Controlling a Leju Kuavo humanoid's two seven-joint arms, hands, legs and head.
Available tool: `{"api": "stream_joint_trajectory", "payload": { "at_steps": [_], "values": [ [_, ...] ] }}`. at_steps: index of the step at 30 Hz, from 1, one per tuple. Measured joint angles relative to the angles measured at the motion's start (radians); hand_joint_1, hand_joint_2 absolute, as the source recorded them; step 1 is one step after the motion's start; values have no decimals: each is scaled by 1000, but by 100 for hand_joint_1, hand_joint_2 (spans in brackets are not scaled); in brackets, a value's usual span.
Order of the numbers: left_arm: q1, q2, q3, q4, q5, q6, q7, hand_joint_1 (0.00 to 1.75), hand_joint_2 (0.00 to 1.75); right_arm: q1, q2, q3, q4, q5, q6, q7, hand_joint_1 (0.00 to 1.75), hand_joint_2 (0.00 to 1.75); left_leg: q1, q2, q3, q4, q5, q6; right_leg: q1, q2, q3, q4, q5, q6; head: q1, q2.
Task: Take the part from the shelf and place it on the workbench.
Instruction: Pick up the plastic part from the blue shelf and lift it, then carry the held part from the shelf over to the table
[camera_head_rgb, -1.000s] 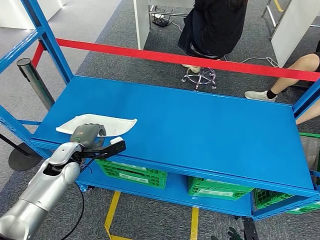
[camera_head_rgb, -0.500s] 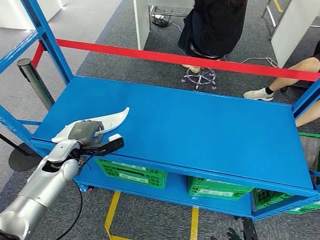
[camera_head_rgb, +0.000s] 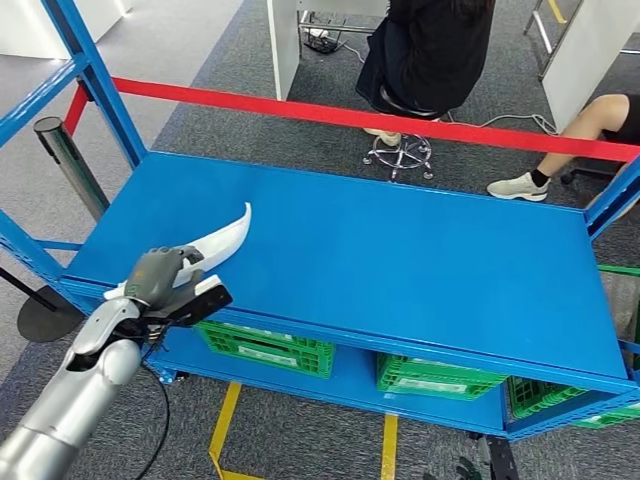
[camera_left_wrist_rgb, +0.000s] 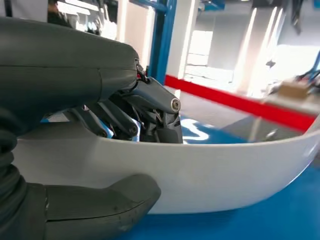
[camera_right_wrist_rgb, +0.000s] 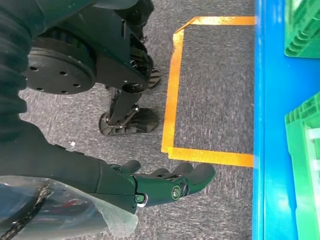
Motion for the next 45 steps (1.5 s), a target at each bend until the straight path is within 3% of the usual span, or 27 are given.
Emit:
{"api": "stream_joint_trajectory", "payload": {
  "at_steps": [4, 6, 8, 10, 11, 12, 13, 15, 17, 20, 21, 23, 25, 26, 27, 28, 30, 32, 33, 36, 37, 38, 40, 41, 42, 43, 45],
  "values": [
    [159, -4, 16, -188, 61, 94, -94, 175, 175, 11, 0, 2, -19, -17, -21, -29, 0, 175, -5, 1, -1, 3, 1, 13, -6, 1, 1, -6, 7, 13, -1, 0],
    [245, -11, 17, -284, 71, 155, -146, 175, 175, 21, -3, 2, -34, -24, -25, -57, 0, 175, -2, 7, 4, -16, 13, 24, -5, 0, -7, 2, -8, 18, 1, 0],
    [331, -19, 19, -373, 81, 222, -196, 175, 175, 33, -7, 1, -52, -42, -9, -90, 0, 175, 0, 15, 6, -33, 24, 33, -2, -4, -41, 77, -68, 17, 3, 0],
    [409, -27, 20, -446, 95, 281, -242, 175, 175, 45, -8, 1, -67, -62, 12, -116, 0, 175, -2, 17, -1, -33, 26, 35, -1, -6, -94, 210, -134, 15, 3, 0],
    [441, -30, 20, -475, 101, 301, -259, 175, 175, 51, -9, 0, -73, -68, 18, -123, 0, 175, -4, 18, -4, -30, 26, 35, -1, -6, -111, 256, -146, 15, 3, 0],
    [468, -34, 20, -499, 104, 314, -270, 175, 175, 56, -9, 0, -78, -71, 22, -127, 0, 175, -4, 18, -7, -26, 27, 34, -1, -6, -112, 269, -138, 15, 3, 0],
    [488, -37, 20, -520, 107, 321, -276, 175, 175, 60, -10, 0, -83, -73, 23, -128, 0, 175, -4, 17, -11, -22, 27, 34, -2, -6, -95, 241, -112, 16, 3, 0],
    [512, -42, 21, -552, 111, 326, -280, 175, 175, 60, -11, -1, -94, -75, 24, -129, 0, 175, -3, 14, -20, -9, 27, 27, -3, -9, -24, 116, -56, 17, 4, 0],
    [520, -44, 22, -577, 113, 327, -279, 175, 175, 57, -12, -2, -104, -77, 24, -129, 0, 175, -6, 12, -32, 7, 29, 14, -1, -8, 20, 33, -35, 12, 4, 0],
    [535, -46, 26, -602, 116, 344, -296, 175, 175, 59, -12, -2, -114, -81, 27, -131, 0, 175, -5, 8, -44, 19, 36, -6, 0, -7, 5, 28, -32, -8, 4, 0],
    [544, -48, 27, -608, 121, 358, -311, 175, 175, 61, -12, -2, -116, -83, 29, -132, 0, 175, -3, 7, -49, 27, 25, -12, 0, -8, -2, 29, -27, -17, 4, 0],
    [562, -50, 27, -621, 141, 392, -348, 175, 175, 64, -12, -2, -121, -87, 36, -137, 0, 175, 0, 5, -72, 94, -46, -25, -2, -11, -16, 28, -13, -34, 1, 0],
    [572, -51, 25, -627, 161, 420, -378, 175, 175, 64, -12, -3, -125, -89, 39, -140, 0, 175, 4, 5, -104, 217, -137, -33, 0, -13, -32, 29, 3, -40, -1, 0],
    [576, -51, 23, -628, 172, 431, -391, 175, 175, 64, -12, -4, -126, -89, 39, -140, 0, 175, 5, 5, -110, 267, -159, -34, 2, -15, -43, 30, 11, -41, -1, 0],
    [578, -51, 20, -628, 182, 441, -403, 175, 175, 64, -12, -4, -126, -89, 39, -140, 0, 175, 6, 5, -104, 290, -159, -34, 3, -16, -53, 30, 19, -41, -1, 0],
    [580, -51, 17, -628, 192, 451, -414, 175, 175, 64, -12, -4, -126, -89, 39, -140, 0, 175, 7, 5, -82, 276, -140, -32, 5, -17, -63, 31, 26, -40, -1, 0],
    [580, -51, 10, -629, 207, 466, -434, 175, 175, 63, -12, -3, -130, -89, 38, -140, 0, 175, 5, 4, 7, 153, -85, -21, 6, -17, -78, 32, 41, -37, -1, 0],
    [578, -51, 5, -632, 216, 476, -449, 175, 175, 63, -12, -1, -138, -90, 31, -140, 0, 175, 1, 1, 91, 17, -69, -9, 8, -14, -88, 31, 55, -28, -1, 0],
    [578, -51, 2, -634, 220, 481, -456, 175, 175, 64, -13, 1, -141, -91, 26, -140, 0, 175, -3, 0, 109, -19, -72, -6, 7, -13, -92, 30, 64, -22, -1, 0],
    [578, -51, -9, -635, 233, 490, -474, 175, 175, 72, -20, 2, -151, -102, 6, -142, 0, 175, -5, 8, 100, -42, -54, 7, 3, -9, -104, 28, 75, -1, 0, 0],
    [578, -51, -12, -635, 236, 492, -477, 175, 175, 77, -22, 3, -156, -106, 0, -142, 0, 175, -4, 14, 91, -46, -43, 15, 3, -8, -113, 41, 53, 4, 3, 0],
    [578, -51, -15, -635, 240, 493, -479, 175, 175, 81, -25, 5, -161, -109, -5, -142, 0, 175, -2, 21, 81, -50, -32, 22, 3, -9, -125, 74, 12, 7, 5, 0],
    [578, -51, -20, -635, 245, 494, -479, 175, 175, 84, -28, 8, -171, -112, -12, -141, 0, 175, -6, 35, 56, -48, -13, 30, 3, -10, -157, 188, -84, 13, 9, 0],
    [578, -51, -22, -635, 246, 494, -479, 175, 175, 85, -29, 9, -175, -114, -15, -139, 0, 175, -8, 43, 42, -47, -3, 31, 3, -10, -167, 247, -110, 15, 9, 0],
    [578, -51, -25, -635, 246, 494, -479, 175, 175, 85, -30, 10, -178, -115, -18, -138, 0, 175, -9, 51, 28, -45, 7, 32, 3, -10, -166, 285, -110, 18, 9, 0],
    [578, -51, -27, -635, 246, 494, -479, 175, 175, 86, -32, 10, -181, -116, -21, -137, 0, 175, -11, 60, 13, -41, 15, 31, 3, -11, -151, 293, -88, 19, 9, 0],
    [577, -51, -31, -635, 247, 494, -480, 175, 175, 90, -36, 11, -187, -120, -27, -135, 0, 175, -11, 76, -16, -27, 28, 28, 4, -31, -72, 211, -28, 20, 9, 0]
  ]
}}
